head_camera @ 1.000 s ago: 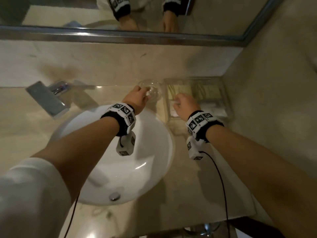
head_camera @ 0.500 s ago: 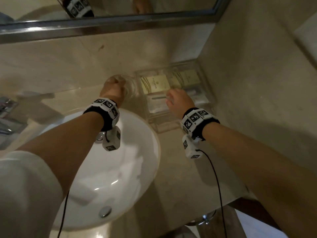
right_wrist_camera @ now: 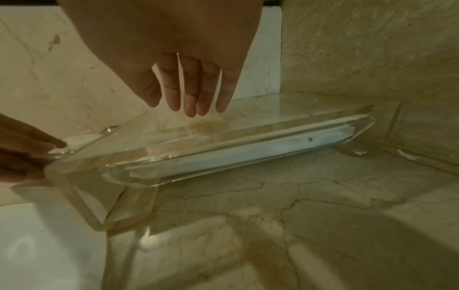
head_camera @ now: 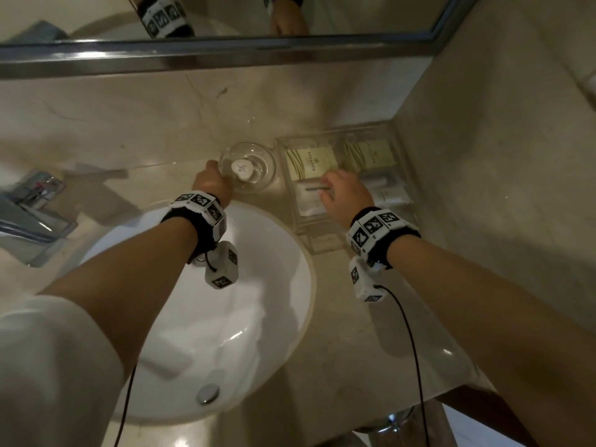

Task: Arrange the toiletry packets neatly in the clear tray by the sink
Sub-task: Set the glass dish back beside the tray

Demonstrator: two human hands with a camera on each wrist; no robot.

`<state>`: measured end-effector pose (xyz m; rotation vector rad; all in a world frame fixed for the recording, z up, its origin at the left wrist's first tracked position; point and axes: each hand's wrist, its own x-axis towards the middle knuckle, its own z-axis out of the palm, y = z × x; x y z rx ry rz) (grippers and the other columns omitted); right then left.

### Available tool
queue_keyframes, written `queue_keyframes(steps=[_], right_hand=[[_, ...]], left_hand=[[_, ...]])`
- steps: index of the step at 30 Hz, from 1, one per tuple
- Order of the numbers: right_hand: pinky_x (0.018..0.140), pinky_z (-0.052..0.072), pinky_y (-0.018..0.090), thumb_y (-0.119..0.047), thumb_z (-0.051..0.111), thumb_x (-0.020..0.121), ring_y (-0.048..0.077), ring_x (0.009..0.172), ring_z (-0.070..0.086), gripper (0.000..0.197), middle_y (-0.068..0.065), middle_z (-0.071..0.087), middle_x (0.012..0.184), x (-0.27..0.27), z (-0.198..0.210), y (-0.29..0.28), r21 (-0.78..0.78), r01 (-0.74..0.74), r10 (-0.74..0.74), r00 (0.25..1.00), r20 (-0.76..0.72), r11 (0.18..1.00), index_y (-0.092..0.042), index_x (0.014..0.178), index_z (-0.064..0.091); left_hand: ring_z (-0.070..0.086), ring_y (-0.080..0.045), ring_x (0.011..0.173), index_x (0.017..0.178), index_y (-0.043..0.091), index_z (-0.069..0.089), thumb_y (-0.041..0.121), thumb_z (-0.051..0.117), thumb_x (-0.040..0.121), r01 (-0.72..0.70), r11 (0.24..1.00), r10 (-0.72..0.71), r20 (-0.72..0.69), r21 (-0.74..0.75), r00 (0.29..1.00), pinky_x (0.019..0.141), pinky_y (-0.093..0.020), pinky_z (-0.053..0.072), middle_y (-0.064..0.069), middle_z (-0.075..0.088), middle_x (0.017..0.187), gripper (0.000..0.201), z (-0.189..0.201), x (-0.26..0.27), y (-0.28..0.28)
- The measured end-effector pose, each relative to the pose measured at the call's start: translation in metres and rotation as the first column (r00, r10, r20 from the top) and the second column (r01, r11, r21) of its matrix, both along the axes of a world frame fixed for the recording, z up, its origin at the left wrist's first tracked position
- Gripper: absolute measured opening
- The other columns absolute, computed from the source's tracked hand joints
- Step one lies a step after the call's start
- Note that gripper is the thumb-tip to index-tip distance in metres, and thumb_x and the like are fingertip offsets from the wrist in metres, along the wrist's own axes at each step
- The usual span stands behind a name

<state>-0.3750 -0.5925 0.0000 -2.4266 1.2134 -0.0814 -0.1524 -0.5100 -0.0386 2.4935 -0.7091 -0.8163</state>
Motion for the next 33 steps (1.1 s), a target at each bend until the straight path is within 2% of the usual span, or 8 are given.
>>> queue_keyframes(steps=[8, 12, 15, 18, 22, 26, 30, 33], right_hand=[[0.088, 0.042, 0.032, -0.017, 0.05, 0.092, 0.027, 0.109, 0.052, 0.025, 0.012, 0.059, 0.115, 0.003, 0.002, 0.005, -0.022, -0.041, 0.042, 0.999, 0.023, 0.999, -0.003, 0.112, 0.058], [0.086, 0.047, 0.034, -0.025, 0.045, 0.096, 0.026, 0.103, 0.055, 0.027, 0.01, 0.06, 0.112, 0.013, 0.011, 0.004, -0.012, -0.019, 0.019, 1.0, 0.01, 1.0, -0.006, 0.11, 0.058], [0.08, 0.05, 0.035, -0.036, 0.037, 0.099, 0.022, 0.088, 0.058, 0.036, 0.003, 0.06, 0.096, 0.018, 0.022, 0.002, 0.088, 0.059, -0.065, 0.996, 0.058, 0.994, -0.008, 0.111, 0.057], [0.075, 0.051, 0.036, -0.043, 0.032, 0.099, 0.022, 0.078, 0.061, 0.042, 0.002, 0.061, 0.083, 0.016, 0.029, -0.001, 0.206, 0.113, -0.151, 0.973, 0.176, 0.972, -0.011, 0.105, 0.058], [0.079, 0.049, 0.033, -0.038, 0.031, 0.1, 0.029, 0.093, 0.064, 0.042, 0.014, 0.067, 0.1, -0.004, 0.04, -0.011, 0.247, 0.173, -0.229, 0.949, 0.216, 0.953, -0.007, 0.108, 0.058], [0.08, 0.047, 0.03, -0.029, 0.035, 0.1, 0.027, 0.096, 0.062, 0.036, 0.014, 0.066, 0.108, -0.04, 0.039, -0.028, 0.3, 0.217, -0.284, 0.937, 0.202, 0.929, -0.009, 0.125, 0.052], [0.1, 0.043, 0.037, -0.02, 0.037, 0.1, 0.027, 0.119, 0.054, 0.041, 0.014, 0.057, 0.129, -0.075, 0.032, -0.042, 0.46, 0.218, -0.325, 0.931, 0.166, 0.861, -0.011, 0.14, 0.039], [0.098, 0.038, 0.03, -0.016, 0.037, 0.1, 0.024, 0.124, 0.05, 0.042, 0.011, 0.053, 0.134, -0.092, 0.028, -0.049, 0.517, 0.209, -0.338, 0.926, 0.168, 0.83, -0.011, 0.141, 0.039]], left_hand=[[0.064, -0.037, 0.101, 0.115, 0.007, 0.054, 0.011, 0.058, 0.081, -0.232, 0.961, 0.189, -0.254, -0.148, 0.948, 0.087, -0.047, 0.055, -0.022, 0.061, 0.117, 0.035, 0.002, 0.0, 0.012], [0.066, -0.036, 0.091, 0.118, 0.004, 0.055, 0.002, 0.051, 0.085, -0.213, 0.945, 0.138, -0.289, -0.249, 0.947, 0.081, -0.045, 0.057, -0.018, 0.061, 0.109, 0.033, 0.032, -0.005, 0.019], [0.063, -0.026, 0.065, 0.12, 0.0, 0.052, -0.008, 0.046, 0.085, -0.184, 0.922, 0.066, -0.331, -0.34, 0.941, 0.061, -0.029, 0.059, -0.019, 0.058, 0.102, 0.036, 0.06, -0.015, 0.013], [0.061, -0.017, 0.053, 0.119, 0.0, 0.052, -0.009, 0.044, 0.085, -0.162, 0.908, 0.015, -0.355, -0.387, 0.935, 0.062, -0.029, 0.057, -0.02, 0.062, 0.093, 0.036, 0.08, -0.033, -0.002], [0.065, -0.029, 0.079, 0.125, 0.0, 0.048, -0.005, 0.044, 0.088, -0.107, 0.92, -0.048, -0.377, -0.377, 0.925, 0.066, -0.031, 0.058, -0.019, 0.06, 0.1, 0.037, 0.093, -0.069, -0.024], [0.064, -0.038, 0.099, 0.123, 0.005, 0.051, 0.001, 0.051, 0.085, -0.097, 0.935, -0.052, -0.402, -0.341, 0.914, 0.083, -0.049, 0.056, -0.018, 0.06, 0.116, 0.038, 0.077, -0.101, -0.049], [0.064, -0.035, 0.099, 0.119, 0.004, 0.054, -0.001, 0.051, 0.088, -0.093, 0.94, -0.054, -0.411, -0.329, 0.91, 0.088, -0.049, 0.054, -0.018, 0.063, 0.111, 0.032, 0.071, -0.137, -0.071], [0.064, -0.035, 0.091, 0.124, 0.004, 0.049, -0.004, 0.049, 0.088, -0.099, 0.948, -0.042, -0.429, -0.301, 0.902, 0.085, -0.05, 0.055, -0.02, 0.061, 0.11, 0.037, 0.065, -0.156, -0.084]])
